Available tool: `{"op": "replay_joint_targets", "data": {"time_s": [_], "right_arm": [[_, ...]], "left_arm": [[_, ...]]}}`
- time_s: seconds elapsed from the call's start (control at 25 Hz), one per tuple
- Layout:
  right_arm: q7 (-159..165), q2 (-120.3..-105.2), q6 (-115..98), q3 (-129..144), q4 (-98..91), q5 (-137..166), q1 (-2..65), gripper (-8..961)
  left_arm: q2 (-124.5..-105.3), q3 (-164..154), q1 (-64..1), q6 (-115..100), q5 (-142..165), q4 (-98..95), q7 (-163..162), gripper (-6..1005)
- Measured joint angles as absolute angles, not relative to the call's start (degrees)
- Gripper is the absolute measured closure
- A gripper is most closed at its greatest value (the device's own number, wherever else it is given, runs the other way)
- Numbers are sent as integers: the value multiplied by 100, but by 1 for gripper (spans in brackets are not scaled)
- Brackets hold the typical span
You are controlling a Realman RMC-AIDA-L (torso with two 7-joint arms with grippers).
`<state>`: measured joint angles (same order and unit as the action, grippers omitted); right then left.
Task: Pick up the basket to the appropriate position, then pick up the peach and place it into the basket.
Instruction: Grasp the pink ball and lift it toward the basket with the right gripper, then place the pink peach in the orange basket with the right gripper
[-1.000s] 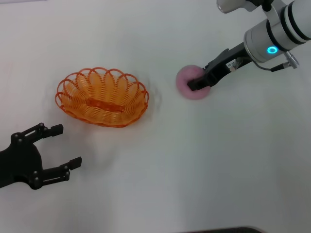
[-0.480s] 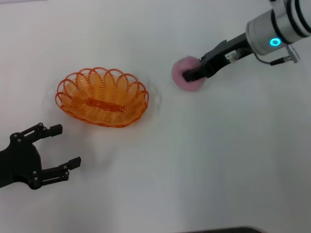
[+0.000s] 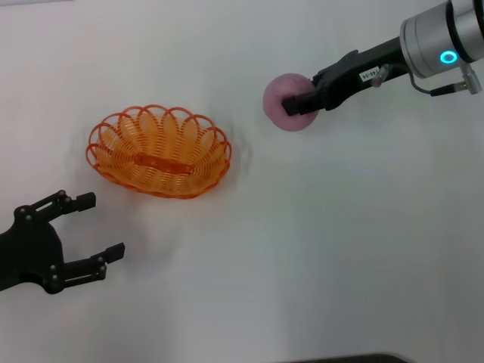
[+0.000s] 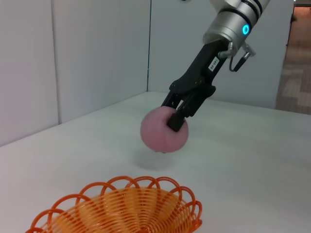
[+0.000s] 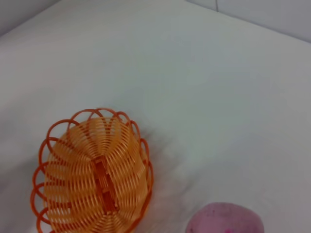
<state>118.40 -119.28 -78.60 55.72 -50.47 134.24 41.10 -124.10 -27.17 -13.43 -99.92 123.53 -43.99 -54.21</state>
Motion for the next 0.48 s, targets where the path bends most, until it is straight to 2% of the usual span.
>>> {"op": "replay_joint_targets", "data": {"time_s": [0.48], "right_arm": [[11416,-11987,-8020,5906,-4972,12646,4129,492]], "left_arm": [[-12410,-2659,-1327,-9993,12371,-4404,-5415,126]]}}
